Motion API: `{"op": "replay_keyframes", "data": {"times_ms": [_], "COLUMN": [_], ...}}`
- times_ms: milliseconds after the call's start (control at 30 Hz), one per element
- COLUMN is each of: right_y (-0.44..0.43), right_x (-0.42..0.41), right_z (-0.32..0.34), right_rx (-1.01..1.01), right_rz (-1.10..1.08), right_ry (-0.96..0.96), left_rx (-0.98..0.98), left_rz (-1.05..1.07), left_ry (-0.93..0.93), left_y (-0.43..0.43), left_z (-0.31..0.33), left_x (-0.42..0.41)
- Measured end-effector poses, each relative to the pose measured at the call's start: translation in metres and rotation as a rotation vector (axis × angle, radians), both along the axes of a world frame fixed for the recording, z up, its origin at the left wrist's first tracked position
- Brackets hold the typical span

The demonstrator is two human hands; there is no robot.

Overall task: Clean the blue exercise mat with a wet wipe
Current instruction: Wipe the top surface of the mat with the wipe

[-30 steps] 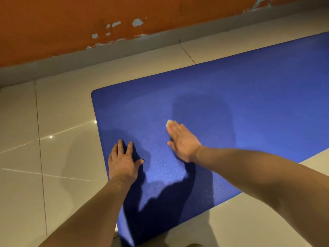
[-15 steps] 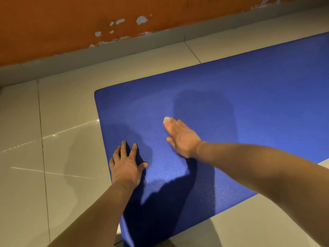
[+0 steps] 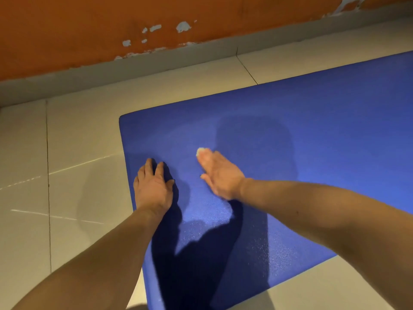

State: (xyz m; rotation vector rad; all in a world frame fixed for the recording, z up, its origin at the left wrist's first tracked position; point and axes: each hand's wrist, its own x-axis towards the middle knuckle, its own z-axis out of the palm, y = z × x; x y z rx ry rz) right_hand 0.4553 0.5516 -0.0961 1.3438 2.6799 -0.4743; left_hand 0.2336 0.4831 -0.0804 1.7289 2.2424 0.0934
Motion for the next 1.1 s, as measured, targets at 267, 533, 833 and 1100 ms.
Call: {"op": "replay_keyframes", "data": {"times_ms": [267,533,833,1100], "right_y": [0.015,0.071,0.014,0.115], "right_x": [-0.036,-0.004,-0.066,-0.025], "right_z": [-0.006,0.000,-0.010,-0.001], "right_rx": [-0.027,0.025,0.036,-0.028], "right_rz": [-0.226,-0.168,0.002,-0.354], "right_ry": [-0.063,-0.112,-0.013,-0.143], "left_rx": [-0.053,-0.267,-0.325,-0.366], "left_rz": [0.024,0.058,0.063,0.030], "left_ry": [0.029,0.017,0.074,0.128], "left_y": [0.038,0.066,0.074,0.076], "left_z": [0.006,0.006,0.013,0.018], "left_x": [-0.012,-0.028,-0.027,-0.029]}}
